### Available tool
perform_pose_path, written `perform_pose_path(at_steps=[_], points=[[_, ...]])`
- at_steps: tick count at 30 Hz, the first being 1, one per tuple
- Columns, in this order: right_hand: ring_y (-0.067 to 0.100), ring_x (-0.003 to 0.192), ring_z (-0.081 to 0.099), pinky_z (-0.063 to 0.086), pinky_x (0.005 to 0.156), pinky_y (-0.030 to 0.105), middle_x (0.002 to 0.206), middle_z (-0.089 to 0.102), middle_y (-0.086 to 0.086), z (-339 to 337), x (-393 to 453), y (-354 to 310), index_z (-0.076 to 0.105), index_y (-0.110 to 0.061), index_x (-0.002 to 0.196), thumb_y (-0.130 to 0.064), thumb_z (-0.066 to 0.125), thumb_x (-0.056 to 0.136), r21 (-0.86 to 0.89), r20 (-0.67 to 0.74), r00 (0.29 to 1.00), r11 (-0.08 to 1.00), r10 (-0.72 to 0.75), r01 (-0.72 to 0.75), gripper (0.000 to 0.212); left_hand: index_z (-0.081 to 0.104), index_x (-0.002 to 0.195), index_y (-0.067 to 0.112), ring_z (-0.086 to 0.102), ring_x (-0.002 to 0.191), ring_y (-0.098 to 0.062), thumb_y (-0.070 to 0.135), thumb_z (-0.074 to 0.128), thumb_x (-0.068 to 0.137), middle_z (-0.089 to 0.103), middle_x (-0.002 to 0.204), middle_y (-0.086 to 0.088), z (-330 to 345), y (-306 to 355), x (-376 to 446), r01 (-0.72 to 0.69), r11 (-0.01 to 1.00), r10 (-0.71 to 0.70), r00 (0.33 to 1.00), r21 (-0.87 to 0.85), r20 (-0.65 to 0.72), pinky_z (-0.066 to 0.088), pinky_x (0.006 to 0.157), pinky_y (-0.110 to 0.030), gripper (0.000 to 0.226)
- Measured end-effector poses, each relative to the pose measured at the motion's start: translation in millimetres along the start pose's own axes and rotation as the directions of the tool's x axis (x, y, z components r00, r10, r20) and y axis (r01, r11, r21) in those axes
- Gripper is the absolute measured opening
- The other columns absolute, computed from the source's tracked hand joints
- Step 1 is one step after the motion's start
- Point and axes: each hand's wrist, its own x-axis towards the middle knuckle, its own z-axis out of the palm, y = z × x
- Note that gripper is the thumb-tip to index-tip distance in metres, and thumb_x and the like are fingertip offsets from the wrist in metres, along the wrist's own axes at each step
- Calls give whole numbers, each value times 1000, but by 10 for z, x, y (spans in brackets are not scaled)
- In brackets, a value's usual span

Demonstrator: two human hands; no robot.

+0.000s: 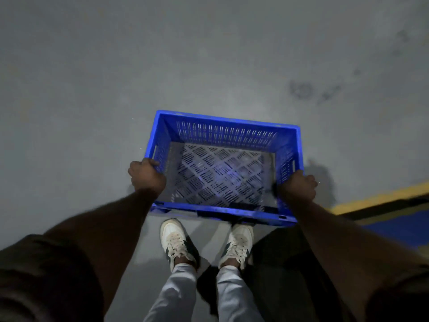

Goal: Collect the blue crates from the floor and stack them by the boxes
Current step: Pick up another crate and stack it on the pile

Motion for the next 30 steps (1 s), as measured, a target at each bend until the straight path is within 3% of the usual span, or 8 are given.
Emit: perform_pose_path(at_steps=[3,7,9,11,17,23,30], points=[[38,118,48,42,94,41,128,48,23,-556,-360,-166,52,-5,124,-23,62,83,-23,17,999,999,-29,30,46,66,101,17,49,112,-44,10,63,75,49,117,-23,-641,163,-225,36,999,-37,998,-27,-53,46,93,-47,27],[40,116,46,45,92,42,125,48,25,-1383,-1103,-511,57,-1,117,-10,59,82,39,-157,986,998,-51,57,36,65,88,25,54,110,-41,13,63,74,54,115,-20,-1677,315,-688,140,980,-155,983,-141,-103,50,93,-45,18],[40,119,44,45,93,43,129,45,24,-1852,-1543,-646,55,-2,122,-12,57,84,20,-111,988,994,-104,107,39,65,84,28,56,108,-40,17,62,75,55,113,-17,-2248,337,-990,170,964,-199,971,-207,-131,52,93,-44,15],[38,121,43,45,94,42,130,44,22,-2209,-1808,-739,52,-4,125,-17,58,84,-5,-88,987,991,-134,134,44,66,85,28,57,107,-39,17,61,76,54,114,-16,-2672,378,-1173,173,955,-215,964,-241,-156,52,93,-43,15],[36,121,43,46,93,42,130,43,22,-3205,-2853,-1262,50,-8,128,-21,60,83,-6,-188,933,951,-305,310,47,70,92,23,57,106,-42,19,66,76,59,109,-21,-4128,160,-1764,124,909,-257,918,-399,-301,47,94,-41,17],[37,119,45,46,94,44,126,46,21,-3629,-3744,-1923,53,-10,125,-25,61,82,32,-203,866,881,-457,472,47,68,87,28,61,102,-41,24,71,75,63,108,-19,-5029,-326,-2136,199,822,-432,828,-533,-357,51,88,-43,13],[38,116,45,46,90,44,126,45,22,-3523,-4511,-2784,52,-11,125,-34,67,82,-14,-140,800,809,-583,587,51,62,77,33,59,102,-41,29,71,74,61,108,-17,-5666,-1027,-2095,249,727,-570,738,-640,-360,50,90,-42,10]])
